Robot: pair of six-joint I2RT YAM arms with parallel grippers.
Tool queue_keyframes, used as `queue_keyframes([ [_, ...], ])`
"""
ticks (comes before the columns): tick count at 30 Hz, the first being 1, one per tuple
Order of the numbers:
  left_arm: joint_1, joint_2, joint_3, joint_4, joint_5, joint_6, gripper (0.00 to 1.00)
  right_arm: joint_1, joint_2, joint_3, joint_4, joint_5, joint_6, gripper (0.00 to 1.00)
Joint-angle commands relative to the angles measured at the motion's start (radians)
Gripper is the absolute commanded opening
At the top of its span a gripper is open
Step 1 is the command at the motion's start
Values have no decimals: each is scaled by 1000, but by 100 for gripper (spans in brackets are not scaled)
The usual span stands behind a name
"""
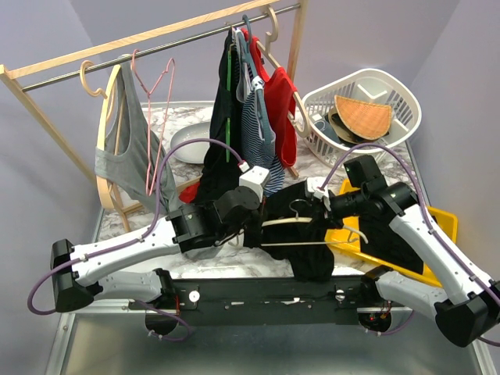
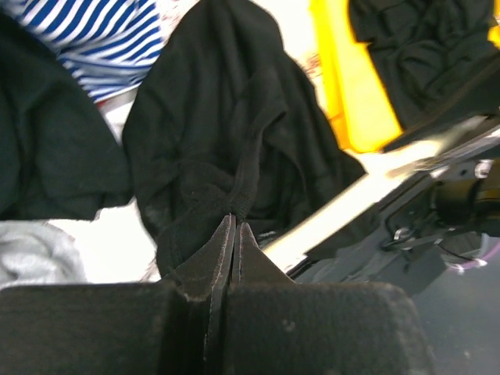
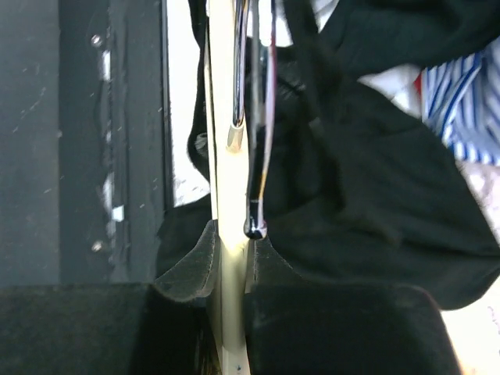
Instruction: Place the tank top on the hanger
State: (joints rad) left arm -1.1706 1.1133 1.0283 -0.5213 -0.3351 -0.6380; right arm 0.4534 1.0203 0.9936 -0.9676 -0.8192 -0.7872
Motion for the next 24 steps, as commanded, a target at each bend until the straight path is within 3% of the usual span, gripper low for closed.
queue_keyframes([
  [1, 6, 10, 58, 1, 57, 47, 0, 13, -3, -6, 154, -63, 26, 1],
  [4, 8, -20, 55, -28, 86, 67, 2, 13, -15, -12, 190, -51, 32, 1],
  [7, 8, -70, 44, -74, 105, 99, 31, 13, -26, -39, 210, -41, 26, 1],
  [8, 9, -105, 30, -94, 117, 110, 52, 13, -37, -50, 219, -40, 26, 1],
  [11, 9, -183, 13, -132, 134, 168, 90, 13, -55, -95, 251, -44, 28, 1],
  [12, 8, -202, 13, -143, 134, 196, 95, 13, -58, -102, 259, -44, 28, 1],
  [17, 11, -318, 7, -177, 180, 332, 99, 13, -69, -128, 239, -116, -61, 1],
  [24, 11, -342, -105, -123, 444, 612, 99, 13, 1, -67, 24, -253, -340, 1],
])
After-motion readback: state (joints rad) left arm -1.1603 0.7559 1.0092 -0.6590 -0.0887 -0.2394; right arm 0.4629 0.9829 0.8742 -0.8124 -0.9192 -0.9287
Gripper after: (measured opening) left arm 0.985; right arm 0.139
